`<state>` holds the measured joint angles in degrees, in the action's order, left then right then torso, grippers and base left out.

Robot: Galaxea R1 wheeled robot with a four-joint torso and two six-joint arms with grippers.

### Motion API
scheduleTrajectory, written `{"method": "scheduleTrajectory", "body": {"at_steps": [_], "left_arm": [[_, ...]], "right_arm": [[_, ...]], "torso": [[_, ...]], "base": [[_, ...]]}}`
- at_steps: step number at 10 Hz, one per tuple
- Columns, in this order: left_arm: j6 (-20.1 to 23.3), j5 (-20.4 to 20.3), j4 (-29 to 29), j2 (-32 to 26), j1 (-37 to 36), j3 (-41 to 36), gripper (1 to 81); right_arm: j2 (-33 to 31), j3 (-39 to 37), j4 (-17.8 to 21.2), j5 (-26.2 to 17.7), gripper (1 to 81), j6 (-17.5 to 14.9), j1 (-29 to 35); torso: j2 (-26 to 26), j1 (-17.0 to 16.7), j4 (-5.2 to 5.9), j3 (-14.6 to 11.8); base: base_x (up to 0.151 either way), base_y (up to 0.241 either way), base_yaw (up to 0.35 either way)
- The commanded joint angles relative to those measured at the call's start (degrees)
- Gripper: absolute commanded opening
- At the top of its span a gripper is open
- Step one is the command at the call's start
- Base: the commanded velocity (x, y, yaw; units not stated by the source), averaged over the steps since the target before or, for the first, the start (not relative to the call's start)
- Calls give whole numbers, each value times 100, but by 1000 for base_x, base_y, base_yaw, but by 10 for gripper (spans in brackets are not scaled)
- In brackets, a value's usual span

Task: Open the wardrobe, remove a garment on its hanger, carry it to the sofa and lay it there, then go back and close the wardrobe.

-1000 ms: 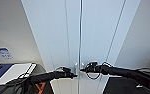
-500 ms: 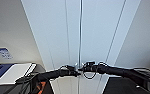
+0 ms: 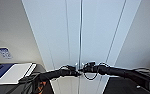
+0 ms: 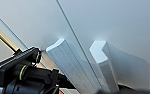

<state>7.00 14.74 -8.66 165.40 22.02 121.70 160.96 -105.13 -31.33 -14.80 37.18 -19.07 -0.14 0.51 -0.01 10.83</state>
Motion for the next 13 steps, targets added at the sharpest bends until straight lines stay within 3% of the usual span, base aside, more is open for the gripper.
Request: {"method": "scheduleTrajectory", "body": {"at_steps": [1, 5, 8, 13], "left_arm": [[65, -164, -13, 135, -862, -1136, 811], [74, -226, 39, -393, -440, -2298, 811], [74, -235, 399, -788, 43, -3134, 811], [74, -235, 804, -1800, 861, -4435, 811]], "right_arm": [[0, 827, 13, 161, 811, 44, 539], [52, 1250, -49, 232, 811, 35, 179], [-9, 1584, -57, 232, 811, 17, -32], [-544, 2593, -83, 329, 811, -35, -497]], "torso": [[0, 0, 0, 0], [2, 7, 0, 0], [4, 11, 0, 0], [4, 13, 0, 0]], "base": [[0, 0, 0], [0, 0, 0], [0, 0, 0], [0, 0, 0]]}}
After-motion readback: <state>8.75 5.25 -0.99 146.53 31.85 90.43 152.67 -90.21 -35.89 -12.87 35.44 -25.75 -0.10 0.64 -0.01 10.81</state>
